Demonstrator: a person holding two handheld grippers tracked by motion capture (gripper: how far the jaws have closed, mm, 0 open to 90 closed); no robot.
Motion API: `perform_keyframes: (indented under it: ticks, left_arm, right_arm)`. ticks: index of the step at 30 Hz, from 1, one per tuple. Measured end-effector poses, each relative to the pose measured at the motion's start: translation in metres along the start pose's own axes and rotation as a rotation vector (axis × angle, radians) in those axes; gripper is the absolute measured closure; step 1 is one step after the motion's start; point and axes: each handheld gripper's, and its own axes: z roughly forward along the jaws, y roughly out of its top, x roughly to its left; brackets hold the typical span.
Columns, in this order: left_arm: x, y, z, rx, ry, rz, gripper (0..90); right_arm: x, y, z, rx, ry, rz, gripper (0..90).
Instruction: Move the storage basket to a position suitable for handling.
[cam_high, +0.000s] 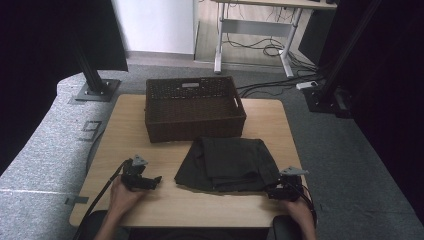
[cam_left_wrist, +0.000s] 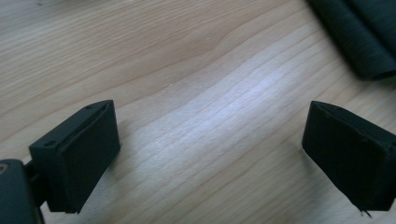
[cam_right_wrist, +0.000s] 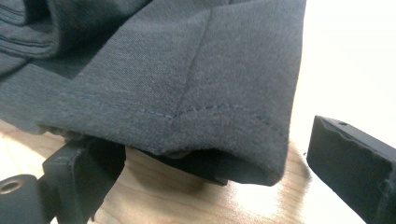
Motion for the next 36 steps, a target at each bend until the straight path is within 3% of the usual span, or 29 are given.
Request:
perform_keyframes:
  ticks: [1, 7, 9, 16, 22, 31, 36]
  left_arm:
    - [-0.001, 0.002, 0.0, -0.006, -0.022, -0.007, 6.1]
    - [-0.006, 0.009, -0.002, -0.026, -0.046, 0.006, 6.3]
    - [-0.012, 0.015, -0.002, -0.032, -0.044, 0.031, 6.4]
    - [-0.019, 0.031, -0.002, -0.049, -0.049, 0.06, 6.7]
    - [-0.028, 0.05, 0.003, -0.063, -0.061, 0.088, 8.8]
    - [-0.045, 0.084, 0.022, -0.073, -0.087, 0.129, 14.1]
    - [-0.05, 0.097, 0.029, -0.067, -0.1, 0.139, 14.4]
  right_arm:
    - [0.001, 0.002, -0.003, -0.008, 0.001, -0.002, 4.5]
    - [0.003, 0.009, -0.012, -0.016, 0.013, -0.001, 4.9]
    - [0.004, 0.015, -0.018, -0.025, 0.033, 0.008, 4.9]
    - [0.004, 0.027, -0.031, -0.059, 0.082, 0.023, 4.8]
    - [0.0, 0.04, -0.032, -0.045, 0.07, 0.013, 5.2]
    - [-0.01, 0.063, -0.024, -0.025, 0.061, 0.012, 12.9]
    - [-0.013, 0.075, -0.028, -0.045, 0.067, 0.023, 13.5]
